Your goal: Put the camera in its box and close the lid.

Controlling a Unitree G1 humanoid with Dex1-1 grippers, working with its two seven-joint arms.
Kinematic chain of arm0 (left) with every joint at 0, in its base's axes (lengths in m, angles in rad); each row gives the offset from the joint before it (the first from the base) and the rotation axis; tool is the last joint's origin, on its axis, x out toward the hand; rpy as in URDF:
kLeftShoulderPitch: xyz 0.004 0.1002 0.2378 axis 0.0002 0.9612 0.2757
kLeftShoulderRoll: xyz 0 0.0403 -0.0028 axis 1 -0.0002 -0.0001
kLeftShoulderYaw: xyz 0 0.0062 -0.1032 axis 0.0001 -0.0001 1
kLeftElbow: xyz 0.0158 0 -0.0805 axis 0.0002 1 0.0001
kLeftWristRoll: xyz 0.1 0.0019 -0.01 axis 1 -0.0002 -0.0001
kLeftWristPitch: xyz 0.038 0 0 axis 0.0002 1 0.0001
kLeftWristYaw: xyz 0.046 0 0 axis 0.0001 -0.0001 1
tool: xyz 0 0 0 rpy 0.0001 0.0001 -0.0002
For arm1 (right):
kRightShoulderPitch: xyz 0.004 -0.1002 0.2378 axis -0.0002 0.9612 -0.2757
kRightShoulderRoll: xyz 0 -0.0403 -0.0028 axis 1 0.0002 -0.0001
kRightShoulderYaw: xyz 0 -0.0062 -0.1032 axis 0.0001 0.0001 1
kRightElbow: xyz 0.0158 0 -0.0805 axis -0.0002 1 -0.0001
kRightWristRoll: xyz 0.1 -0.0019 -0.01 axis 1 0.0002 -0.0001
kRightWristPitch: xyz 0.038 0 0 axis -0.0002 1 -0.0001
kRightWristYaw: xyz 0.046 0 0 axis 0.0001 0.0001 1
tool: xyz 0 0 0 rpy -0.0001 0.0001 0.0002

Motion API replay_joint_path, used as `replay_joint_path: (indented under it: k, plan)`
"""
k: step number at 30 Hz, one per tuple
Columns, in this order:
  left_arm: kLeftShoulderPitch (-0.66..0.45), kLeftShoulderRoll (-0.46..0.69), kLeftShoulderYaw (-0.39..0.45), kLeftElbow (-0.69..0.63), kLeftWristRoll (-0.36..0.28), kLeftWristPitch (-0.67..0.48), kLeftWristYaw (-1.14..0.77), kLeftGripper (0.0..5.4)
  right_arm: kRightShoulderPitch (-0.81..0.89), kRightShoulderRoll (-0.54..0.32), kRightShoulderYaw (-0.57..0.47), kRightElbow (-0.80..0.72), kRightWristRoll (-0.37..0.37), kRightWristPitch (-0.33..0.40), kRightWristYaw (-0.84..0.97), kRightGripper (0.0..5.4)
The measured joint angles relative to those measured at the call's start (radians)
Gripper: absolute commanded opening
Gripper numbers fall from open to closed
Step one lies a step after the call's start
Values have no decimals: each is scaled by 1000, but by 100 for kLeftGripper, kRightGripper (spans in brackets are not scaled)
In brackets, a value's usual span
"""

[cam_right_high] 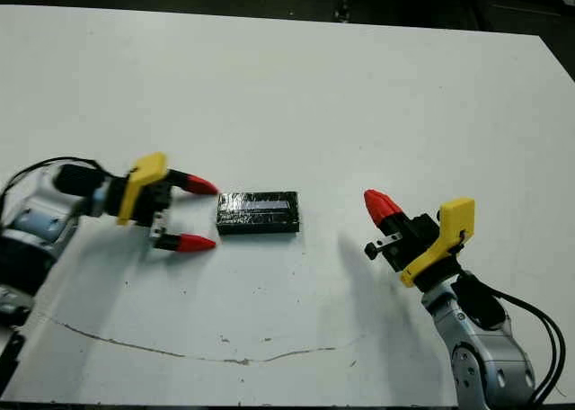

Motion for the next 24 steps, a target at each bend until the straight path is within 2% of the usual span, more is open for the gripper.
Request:
replay_joint_path:
  k: [7, 10, 12, 14, 17, 21, 24]
  plan:
    - [24, 114, 51, -40, 12, 34, 37, 539, 0, 0, 0, -2, 0, 1, 0, 0]
    - [34, 147, 92, -119, 8, 150, 92, 539, 0, 0, 1, -3, 0, 1, 1, 0]
    - [58, 144, 165, -231, -33, 246, 188, 522, -1, 0, 2, -4, 0, 1, 2, 0]
    - [99, 97, 266, -355, -103, 313, 316, 498, -2, -1, 2, -3, 0, 1, 4, 0]
    - [185, -61, 371, -543, -211, 310, 517, 454, -5, -1, 3, -5, 1, 9, 4, 0]
    - [261, -223, 367, -689, -286, 313, 672, 394, -6, -1, 2, -6, 2, 17, 2, 0]
    - [283, -307, 315, -775, -308, 329, 758, 353, -8, -2, 2, -7, 2, 19, 1, 0]
